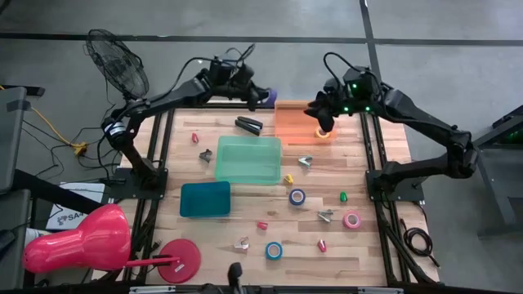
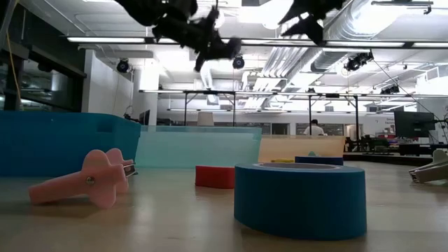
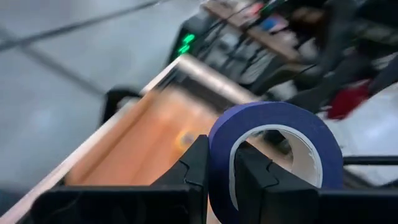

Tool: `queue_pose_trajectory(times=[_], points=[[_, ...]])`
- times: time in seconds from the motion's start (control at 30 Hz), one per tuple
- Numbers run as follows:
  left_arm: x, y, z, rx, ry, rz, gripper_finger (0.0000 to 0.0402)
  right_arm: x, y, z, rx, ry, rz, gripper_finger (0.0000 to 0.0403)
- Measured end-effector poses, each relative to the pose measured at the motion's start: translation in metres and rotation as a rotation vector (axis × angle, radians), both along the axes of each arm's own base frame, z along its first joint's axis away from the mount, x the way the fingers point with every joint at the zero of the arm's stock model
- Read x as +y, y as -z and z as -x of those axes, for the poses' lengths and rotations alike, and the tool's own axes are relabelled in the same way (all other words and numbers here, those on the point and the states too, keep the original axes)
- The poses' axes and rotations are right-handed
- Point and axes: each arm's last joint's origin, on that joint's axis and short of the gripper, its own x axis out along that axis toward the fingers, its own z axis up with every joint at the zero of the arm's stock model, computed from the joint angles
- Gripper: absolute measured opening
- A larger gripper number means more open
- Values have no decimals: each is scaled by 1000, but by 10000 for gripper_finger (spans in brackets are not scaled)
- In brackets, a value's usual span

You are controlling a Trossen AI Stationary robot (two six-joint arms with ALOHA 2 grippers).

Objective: Pick and place Stapler, Stapler remover, tape
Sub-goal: Put the top blue tape in the orange bin

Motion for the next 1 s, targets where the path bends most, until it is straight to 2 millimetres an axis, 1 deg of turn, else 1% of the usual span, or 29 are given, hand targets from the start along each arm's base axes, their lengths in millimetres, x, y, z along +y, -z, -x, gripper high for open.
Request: queue_pose_trajectory(times=[0.13, 0.3, 0.4, 0.5, 0.67, 0.8, 1.0], points=[[-1, -15, -2, -104, 43, -5, 38, 5, -11, -9, -102, -22, 80, 170], [-3, -28, -3, -224, 133, -25, 38, 10, -19, -16, -163, -14, 172, 170], [-9, -34, -7, -272, 196, -55, 38, 13, -22, -24, -213, -55, 217, 170], [-20, -37, -13, -304, 240, -95, 38, 17, -23, -36, -263, -85, 247, 169], [-30, -41, -18, -336, 279, -136, 38, 19, -18, -52, -286, -114, 255, 169], [-31, -41, -19, -336, 284, -143, 37, 22, -16, -59, -294, -134, 252, 169], [-30, -40, -18, -329, 261, -145, 37, 29, -15, -63, -304, -165, 221, 169]])
